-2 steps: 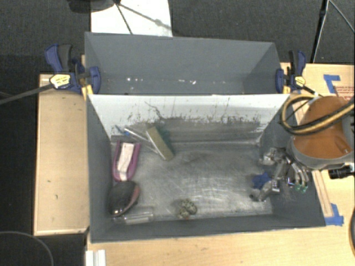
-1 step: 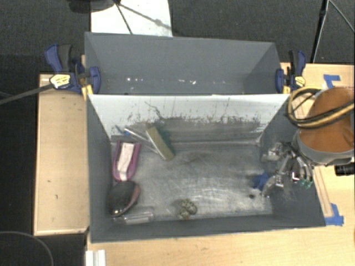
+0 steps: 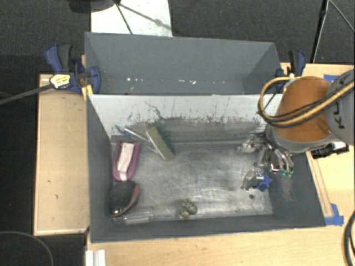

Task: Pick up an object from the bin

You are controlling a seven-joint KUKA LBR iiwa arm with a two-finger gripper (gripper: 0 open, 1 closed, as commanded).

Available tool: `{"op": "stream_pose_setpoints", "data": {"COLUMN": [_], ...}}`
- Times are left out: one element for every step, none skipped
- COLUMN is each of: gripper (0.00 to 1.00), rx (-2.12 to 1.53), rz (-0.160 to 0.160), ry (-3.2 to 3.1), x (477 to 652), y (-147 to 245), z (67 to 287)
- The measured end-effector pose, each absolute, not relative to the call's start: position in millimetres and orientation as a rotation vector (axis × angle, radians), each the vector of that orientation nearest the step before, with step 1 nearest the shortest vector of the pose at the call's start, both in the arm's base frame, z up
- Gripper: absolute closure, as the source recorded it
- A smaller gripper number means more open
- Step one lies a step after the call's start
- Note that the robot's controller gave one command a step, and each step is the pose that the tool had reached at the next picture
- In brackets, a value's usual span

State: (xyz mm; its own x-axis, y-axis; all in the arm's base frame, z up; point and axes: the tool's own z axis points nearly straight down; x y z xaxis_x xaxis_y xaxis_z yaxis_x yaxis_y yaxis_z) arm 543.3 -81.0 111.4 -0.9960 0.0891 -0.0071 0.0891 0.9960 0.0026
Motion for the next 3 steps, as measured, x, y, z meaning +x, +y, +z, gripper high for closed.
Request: {"op": "stream_pose_setpoints", "data": {"gripper": [0.00,0.00,0.00], "rx": [0.391,-0.173,-0.417], "rz": [-0.002,0.000,0.002], "ry": [3.105,3.142,3.116], "x": [568.0,512.4,523.7], "y": [-109,-143,-149], "z": [202,129,84]}}
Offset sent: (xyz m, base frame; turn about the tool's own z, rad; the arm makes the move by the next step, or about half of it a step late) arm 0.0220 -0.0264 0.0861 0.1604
